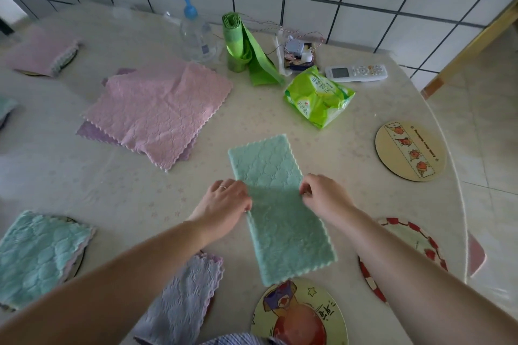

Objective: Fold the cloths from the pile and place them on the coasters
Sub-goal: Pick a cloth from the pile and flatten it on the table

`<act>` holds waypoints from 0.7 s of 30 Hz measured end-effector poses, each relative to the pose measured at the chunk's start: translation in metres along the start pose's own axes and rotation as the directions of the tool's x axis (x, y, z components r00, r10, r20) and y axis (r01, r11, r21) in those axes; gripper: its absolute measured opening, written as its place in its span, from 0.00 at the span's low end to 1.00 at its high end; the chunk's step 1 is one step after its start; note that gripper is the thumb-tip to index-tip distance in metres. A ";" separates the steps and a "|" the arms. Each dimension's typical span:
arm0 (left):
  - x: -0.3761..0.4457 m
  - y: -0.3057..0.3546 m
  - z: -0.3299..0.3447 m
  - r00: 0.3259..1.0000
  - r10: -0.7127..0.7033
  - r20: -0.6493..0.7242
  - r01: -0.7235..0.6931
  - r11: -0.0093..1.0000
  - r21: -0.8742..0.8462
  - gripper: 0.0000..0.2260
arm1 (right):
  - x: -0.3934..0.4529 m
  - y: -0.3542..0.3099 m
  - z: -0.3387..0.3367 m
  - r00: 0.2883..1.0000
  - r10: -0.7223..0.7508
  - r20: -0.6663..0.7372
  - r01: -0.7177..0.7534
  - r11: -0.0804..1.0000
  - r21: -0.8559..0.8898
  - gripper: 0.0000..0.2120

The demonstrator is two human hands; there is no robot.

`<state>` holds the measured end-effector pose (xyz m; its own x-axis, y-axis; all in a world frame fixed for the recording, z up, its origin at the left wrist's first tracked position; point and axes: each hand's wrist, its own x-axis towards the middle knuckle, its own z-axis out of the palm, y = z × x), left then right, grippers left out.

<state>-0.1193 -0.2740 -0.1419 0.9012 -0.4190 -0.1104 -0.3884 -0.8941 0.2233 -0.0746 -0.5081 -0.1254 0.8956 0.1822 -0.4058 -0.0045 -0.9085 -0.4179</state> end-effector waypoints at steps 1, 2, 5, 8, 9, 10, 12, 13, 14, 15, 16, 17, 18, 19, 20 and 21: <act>0.003 -0.003 -0.004 1.000 -0.022 0.018 0.022 1.000 0.014 0.08 | -0.005 0.001 0.005 0.999 0.029 0.016 -0.030 0.997 0.067 0.06; 0.005 -0.005 -0.006 0.999 -0.040 0.032 0.039 0.999 0.030 0.09 | -0.010 0.001 0.011 0.998 0.054 0.020 -0.056 0.990 0.133 0.06; 0.005 -0.005 -0.007 0.992 -0.115 0.045 0.115 0.993 0.005 0.10 | -0.024 0.004 0.025 0.992 0.129 -0.003 -0.122 0.945 0.304 0.05; -0.009 0.003 -0.001 0.971 -0.234 0.053 0.239 0.951 -0.195 0.11 | -0.042 0.008 0.034 0.989 0.149 0.023 -0.144 0.887 0.438 0.06; -0.015 0.007 0.001 0.964 -0.257 0.067 0.266 0.929 -0.257 0.12 | -0.048 0.009 0.036 0.991 0.128 0.048 -0.136 0.885 0.446 0.06; -0.022 0.011 0.002 0.961 -0.262 0.086 0.275 0.915 -0.294 0.13 | -0.055 0.010 0.039 0.993 0.096 0.074 -0.119 0.883 0.454 0.06; -0.036 0.017 0.006 0.960 -0.250 0.129 0.280 0.894 -0.350 0.15 | -0.068 0.008 0.043 0.990 0.038 0.135 -0.099 0.874 0.476 0.06; -0.042 0.019 0.007 0.957 -0.250 0.146 0.287 0.879 -0.381 0.16 | -0.074 0.007 0.045 0.987 0.027 0.160 -0.103 0.867 0.488 0.06; -0.046 0.021 0.007 0.955 -0.248 0.161 0.293 0.865 -0.407 0.17 | -0.079 0.005 0.046 0.985 0.031 0.172 -0.116 0.855 0.506 0.07; -0.049 0.022 0.008 0.959 -0.234 0.163 0.281 0.868 -0.410 0.18 | -0.085 0.001 0.046 0.982 0.059 0.177 -0.147 0.830 0.539 0.08; -0.052 0.024 0.010 0.965 -0.203 0.165 0.252 0.892 -0.374 0.21 | -0.090 -0.002 0.045 0.976 0.107 0.188 -0.201 0.770 0.606 0.09; -0.054 0.025 0.011 0.972 -0.167 0.163 0.211 0.927 -0.309 0.23 | -0.096 -0.005 0.042 0.962 0.168 0.216 -0.273 0.656 0.704 0.10; -0.057 0.027 0.012 0.978 -0.140 0.155 0.175 0.953 -0.246 0.26 | -0.100 -0.008 0.040 0.938 0.215 0.273 -0.345 0.490 0.800 0.11; -0.060 0.029 0.012 0.982 -0.127 0.139 0.153 0.968 -0.198 0.27 | -0.105 -0.010 0.036 0.910 0.229 0.345 -0.403 0.303 0.863 0.11; -0.062 0.032 0.011 0.985 -0.126 0.119 0.145 0.976 -0.166 0.27 | -0.110 -0.012 0.034 0.883 0.225 0.412 -0.447 0.137 0.884 0.12; -0.064 0.034 0.010 0.987 -0.125 0.098 0.138 0.980 -0.146 0.27 | -0.115 -0.013 0.032 0.859 0.221 0.462 -0.475 0.006 0.880 0.11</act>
<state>-0.1926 -0.2792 -0.1373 0.9194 -0.3179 -0.2316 -0.2280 -0.9106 0.3446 -0.1913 -0.5053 -0.0992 0.5630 0.1294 -0.8163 -0.8166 0.2392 -0.5253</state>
